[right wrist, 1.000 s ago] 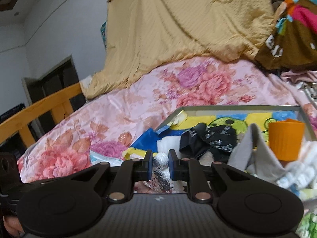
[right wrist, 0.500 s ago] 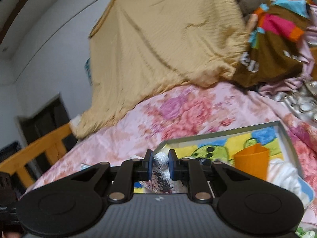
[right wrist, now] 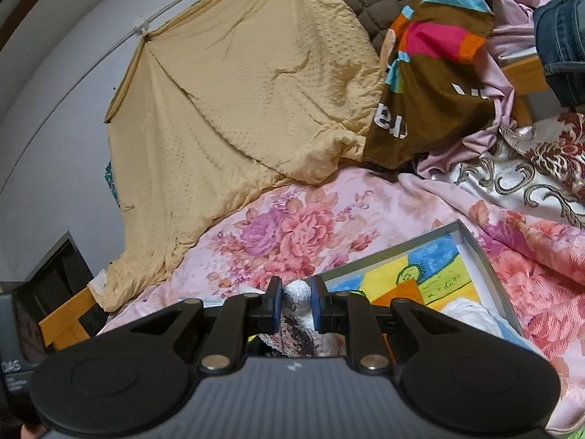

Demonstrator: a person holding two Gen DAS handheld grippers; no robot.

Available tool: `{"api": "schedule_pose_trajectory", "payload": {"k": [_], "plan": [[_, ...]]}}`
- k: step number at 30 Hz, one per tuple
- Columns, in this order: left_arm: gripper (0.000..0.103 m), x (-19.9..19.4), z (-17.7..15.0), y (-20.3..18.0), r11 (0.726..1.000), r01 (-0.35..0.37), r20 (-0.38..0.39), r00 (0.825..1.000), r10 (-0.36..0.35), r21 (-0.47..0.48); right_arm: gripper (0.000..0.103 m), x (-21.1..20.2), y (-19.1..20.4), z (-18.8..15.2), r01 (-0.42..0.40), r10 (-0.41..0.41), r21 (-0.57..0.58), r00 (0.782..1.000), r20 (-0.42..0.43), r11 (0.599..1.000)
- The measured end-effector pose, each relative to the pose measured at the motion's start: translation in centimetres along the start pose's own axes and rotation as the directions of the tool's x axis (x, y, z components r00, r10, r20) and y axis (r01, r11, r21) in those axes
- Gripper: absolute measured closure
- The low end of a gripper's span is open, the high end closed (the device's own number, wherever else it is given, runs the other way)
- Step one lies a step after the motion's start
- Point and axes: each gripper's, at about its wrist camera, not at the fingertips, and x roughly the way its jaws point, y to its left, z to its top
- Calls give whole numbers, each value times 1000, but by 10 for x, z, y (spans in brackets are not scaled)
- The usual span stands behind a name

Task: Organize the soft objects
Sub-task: 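Carry the pouch and keychain with both tools over the tray, then open both tools to drop the pouch and keychain into the tray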

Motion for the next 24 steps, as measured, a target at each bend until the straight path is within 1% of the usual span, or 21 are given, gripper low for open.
{"api": "schedule_pose_trajectory", "payload": {"k": [4, 8, 12, 15, 22, 24], "plan": [[60, 18, 0, 4, 997, -28, -47, 999, 25, -70, 85, 6, -3, -4, 18, -18, 19, 999, -29, 1000], [60, 29, -2, 6, 995, -52, -76, 996, 45, -90, 85, 8, -3, -7, 43, -42, 18, 998, -41, 999], [60, 40, -7, 4, 994, -75, -104, 992, 67, -76, 86, 11, -5, -8, 58, -57, 24, 997, -58, 998], [60, 46, -12, 3, 993, -84, -126, 989, 72, -88, 87, 12, -8, -9, 73, -71, 27, 995, -64, 997], [60, 52, -16, -2, 993, -103, -136, 986, 93, -65, 86, 10, -12, -9, 73, -70, 51, 996, -60, 996], [59, 50, -15, -3, 992, -106, -136, 986, 96, -64, 83, 10, -12, -8, 75, -72, 49, 995, -61, 996]]}}
